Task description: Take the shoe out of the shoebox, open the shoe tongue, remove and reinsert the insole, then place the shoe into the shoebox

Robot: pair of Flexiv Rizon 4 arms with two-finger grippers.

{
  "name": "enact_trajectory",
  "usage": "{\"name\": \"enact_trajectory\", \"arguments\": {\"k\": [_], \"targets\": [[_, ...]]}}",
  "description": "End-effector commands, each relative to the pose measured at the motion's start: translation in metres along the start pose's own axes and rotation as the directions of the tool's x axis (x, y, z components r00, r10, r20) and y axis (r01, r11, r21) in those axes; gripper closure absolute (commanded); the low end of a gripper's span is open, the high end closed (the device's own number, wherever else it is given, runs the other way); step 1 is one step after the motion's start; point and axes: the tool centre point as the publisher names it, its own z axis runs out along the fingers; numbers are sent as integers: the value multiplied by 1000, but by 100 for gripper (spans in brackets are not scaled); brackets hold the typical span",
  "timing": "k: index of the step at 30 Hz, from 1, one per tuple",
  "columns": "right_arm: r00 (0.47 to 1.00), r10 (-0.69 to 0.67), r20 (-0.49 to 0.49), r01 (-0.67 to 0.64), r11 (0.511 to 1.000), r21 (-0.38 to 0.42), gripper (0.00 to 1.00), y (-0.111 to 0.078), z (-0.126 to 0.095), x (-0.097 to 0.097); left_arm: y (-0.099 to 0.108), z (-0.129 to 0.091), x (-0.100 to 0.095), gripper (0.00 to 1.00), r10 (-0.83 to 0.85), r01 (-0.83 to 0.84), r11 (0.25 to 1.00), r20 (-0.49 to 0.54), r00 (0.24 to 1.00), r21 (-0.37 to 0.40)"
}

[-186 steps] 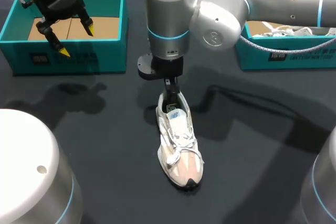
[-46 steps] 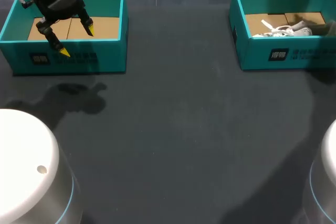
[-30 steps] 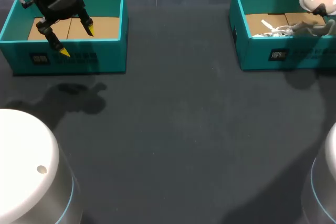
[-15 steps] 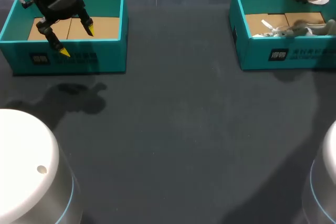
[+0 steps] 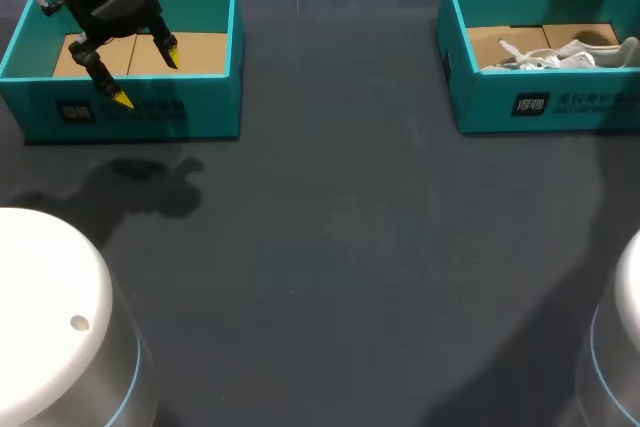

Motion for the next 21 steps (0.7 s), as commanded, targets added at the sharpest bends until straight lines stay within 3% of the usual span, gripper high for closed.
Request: {"name": "enact_trajectory", "arguments": {"k": [1, 7, 21], "targets": [[999, 12, 33, -11, 1000, -13, 100, -7, -1, 9, 0, 0, 0, 0, 1, -1, 1000, -2, 1000, -2], [999, 12, 33, -11, 1000, -13, 100, -7, -1, 9, 0, 0, 0, 0, 1, -1, 1000, -2, 1000, -2], [944, 307, 119, -285, 943, -173, 100, -13, 24, 30, 0, 0, 0, 0, 1, -1, 1000, -2, 1000, -2]]}}
